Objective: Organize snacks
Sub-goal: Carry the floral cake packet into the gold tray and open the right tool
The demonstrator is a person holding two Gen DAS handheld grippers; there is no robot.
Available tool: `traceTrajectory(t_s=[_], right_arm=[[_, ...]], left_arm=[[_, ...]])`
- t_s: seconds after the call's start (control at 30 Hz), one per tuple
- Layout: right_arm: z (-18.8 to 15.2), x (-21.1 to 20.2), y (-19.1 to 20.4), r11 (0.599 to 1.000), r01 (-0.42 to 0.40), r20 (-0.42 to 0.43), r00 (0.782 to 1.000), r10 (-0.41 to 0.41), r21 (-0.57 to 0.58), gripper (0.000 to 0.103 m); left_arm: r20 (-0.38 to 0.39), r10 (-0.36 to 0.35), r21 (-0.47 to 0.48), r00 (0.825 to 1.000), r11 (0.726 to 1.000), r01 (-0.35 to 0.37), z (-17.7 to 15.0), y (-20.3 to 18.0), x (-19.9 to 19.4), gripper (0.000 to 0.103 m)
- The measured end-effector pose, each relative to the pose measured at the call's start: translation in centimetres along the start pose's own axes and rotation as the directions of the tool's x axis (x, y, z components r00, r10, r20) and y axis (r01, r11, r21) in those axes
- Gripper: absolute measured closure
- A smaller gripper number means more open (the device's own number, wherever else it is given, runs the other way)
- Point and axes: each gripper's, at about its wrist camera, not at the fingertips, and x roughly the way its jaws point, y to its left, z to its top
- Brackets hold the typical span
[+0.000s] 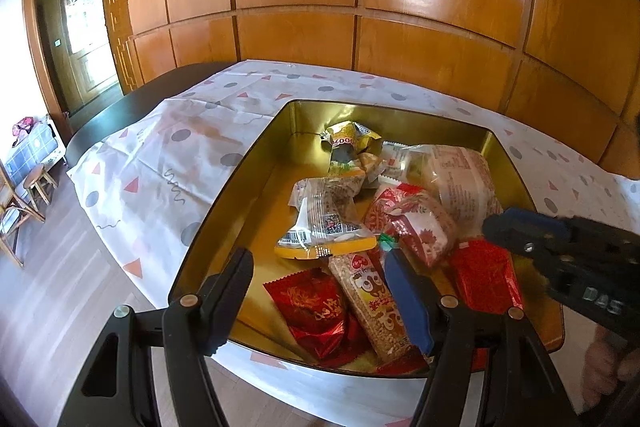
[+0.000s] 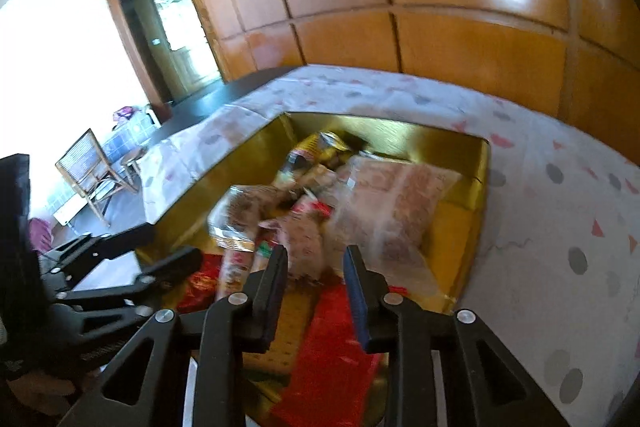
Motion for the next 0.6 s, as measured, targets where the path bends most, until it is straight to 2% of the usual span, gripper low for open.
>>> traceTrajectory(t_s=[0.17, 0.23, 0.3, 0.37, 0.6], right_arm=[[-0.7, 2.8, 0.9, 0.998, 0.040, -0.093, 0.995, -0.044, -0.045, 0.078], [-1.0, 3.1, 0.9, 0.996, 0.069, -0.100, 0.992, -0.075, -0.056, 0.078], [-1.2, 2.8, 0.7, 0.993, 0.100, -0.100, 0.989, -0.106, -0.068, 0.078], [-1.4, 2.1, 0.5, 0.994, 0.093, -0.090, 0.991, -0.098, -0.057, 0.078], [-1.7, -0.9, 0.9, 0.988, 0.144, -0.009, 0.989, -0.145, -0.051, 0.078]], left_arm=[[0.008, 0.008, -0.003, 1.000, 1.000, -0.008, 0.1, 0.0, -0.2, 0.030], [0.015, 0.009, -0.004, 1.000, 1.000, -0.008, 0.2, 0.0, -0.5, 0.028], [0.021, 0.006, -0.003, 1.000, 1.000, -0.006, 0.2, -0.2, -0.7, 0.026], [0.028, 0.003, -0.003, 1.000, 1.000, -0.002, 0.3, -0.3, -1.0, 0.024], [0.036, -0.005, 0.014, 0.999, 1.000, 0.004, 0.1, -1.2, -1.7, 0.021]])
